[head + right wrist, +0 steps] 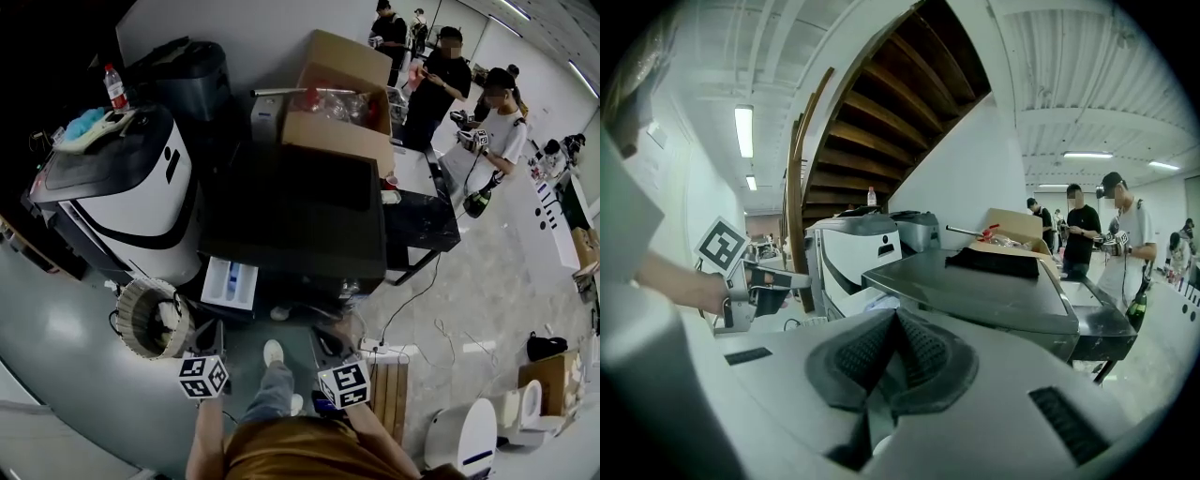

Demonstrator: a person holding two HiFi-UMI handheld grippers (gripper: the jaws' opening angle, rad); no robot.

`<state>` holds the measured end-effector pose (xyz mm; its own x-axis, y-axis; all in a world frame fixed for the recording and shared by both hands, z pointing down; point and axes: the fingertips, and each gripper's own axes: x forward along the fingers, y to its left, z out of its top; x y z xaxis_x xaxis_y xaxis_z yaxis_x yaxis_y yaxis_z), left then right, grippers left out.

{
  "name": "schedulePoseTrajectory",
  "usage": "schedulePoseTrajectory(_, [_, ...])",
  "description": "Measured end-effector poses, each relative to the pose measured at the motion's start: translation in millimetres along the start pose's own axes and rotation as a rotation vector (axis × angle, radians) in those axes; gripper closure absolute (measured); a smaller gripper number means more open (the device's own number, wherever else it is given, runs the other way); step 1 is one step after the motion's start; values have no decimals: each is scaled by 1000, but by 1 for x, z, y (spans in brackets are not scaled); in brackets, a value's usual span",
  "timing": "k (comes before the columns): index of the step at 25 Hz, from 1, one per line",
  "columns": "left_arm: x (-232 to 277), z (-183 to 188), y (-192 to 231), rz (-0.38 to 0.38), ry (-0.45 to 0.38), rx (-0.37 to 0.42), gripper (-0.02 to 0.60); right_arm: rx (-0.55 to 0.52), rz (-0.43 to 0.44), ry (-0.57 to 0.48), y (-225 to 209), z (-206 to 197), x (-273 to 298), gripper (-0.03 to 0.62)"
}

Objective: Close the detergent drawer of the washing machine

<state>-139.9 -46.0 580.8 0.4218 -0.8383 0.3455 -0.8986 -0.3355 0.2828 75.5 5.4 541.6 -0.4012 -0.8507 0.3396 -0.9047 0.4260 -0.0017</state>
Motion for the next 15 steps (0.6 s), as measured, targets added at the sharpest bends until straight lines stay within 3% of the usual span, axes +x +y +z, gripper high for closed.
schedulePoseTrajectory(15, [43,-42,46,75,126,-32,557,12,59,122,-13,-29,55,582])
